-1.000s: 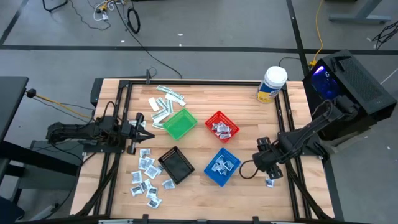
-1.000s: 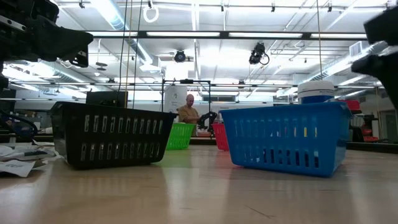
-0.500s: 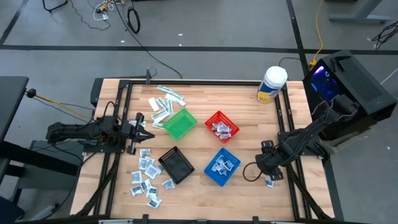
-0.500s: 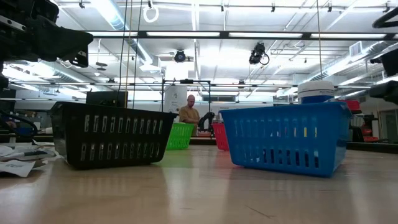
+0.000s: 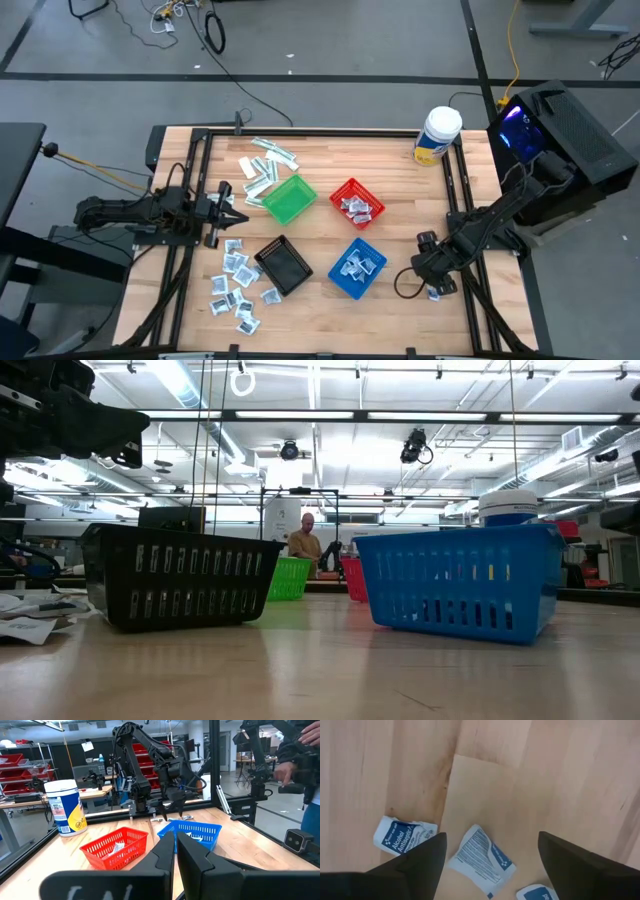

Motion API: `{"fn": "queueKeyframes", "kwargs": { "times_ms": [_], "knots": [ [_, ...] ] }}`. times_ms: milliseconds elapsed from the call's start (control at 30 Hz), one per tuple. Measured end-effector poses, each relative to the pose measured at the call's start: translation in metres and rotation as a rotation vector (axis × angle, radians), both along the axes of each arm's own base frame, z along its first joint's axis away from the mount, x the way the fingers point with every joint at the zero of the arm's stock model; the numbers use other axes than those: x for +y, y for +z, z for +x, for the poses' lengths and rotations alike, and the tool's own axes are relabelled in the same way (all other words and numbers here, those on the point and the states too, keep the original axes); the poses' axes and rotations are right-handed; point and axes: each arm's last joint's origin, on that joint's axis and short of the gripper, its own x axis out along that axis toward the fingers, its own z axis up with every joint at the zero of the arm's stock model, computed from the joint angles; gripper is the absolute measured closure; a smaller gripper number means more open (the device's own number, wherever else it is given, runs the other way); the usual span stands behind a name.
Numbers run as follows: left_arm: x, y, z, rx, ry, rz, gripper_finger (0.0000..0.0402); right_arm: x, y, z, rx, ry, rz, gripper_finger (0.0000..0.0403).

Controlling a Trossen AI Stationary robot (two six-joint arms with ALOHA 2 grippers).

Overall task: Pick & Place First Aid Supplies
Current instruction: Put the blue alcohol pad into the blue bin

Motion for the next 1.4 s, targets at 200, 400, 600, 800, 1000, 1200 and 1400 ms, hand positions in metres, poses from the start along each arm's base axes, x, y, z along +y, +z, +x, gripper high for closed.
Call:
{"fn": "queueKeyframes", "kwargs": {
  "times_ms": [200,400,600,800,1000,1200,1400],
  "knots": [
    [0.0,0.0,0.0,0.0,0.0,0.0,0.0376,-0.0013,-0.0001,0.0002,-0.018,-0.014,-0.033,0.0123],
    [0.0,0.0,0.0,0.0,0.0,0.0,0.0376,-0.0011,-0.0001,-0.0001,-0.007,-0.029,-0.022,0.0165],
    [0.0,-0.0001,0.0,0.0,0.0,0.0,0.0376,-0.0011,-0.0001,-0.0001,-0.007,-0.031,-0.022,0.0193],
    [0.0,-0.0001,0.0,0.0,0.0,0.0,0.0376,-0.0004,-0.0031,0.0007,0.008,-0.054,-0.03,0.0209],
    [0.0,-0.0001,0.0,0.001,0.0,0.0,0.0376,0.0006,-0.0072,0.0019,0.028,-0.084,-0.04,0.0218],
    [0.0,-0.0001,0.0,0.001,0.0,0.0,0.0376,0.0007,-0.0074,0.0019,0.029,-0.083,-0.04,0.0236],
    [0.0,-0.0001,0.0,0.0,0.0,0.0,0.0376,0.0007,-0.0074,0.0019,0.03,-0.082,-0.04,0.0283]
  ]
}}
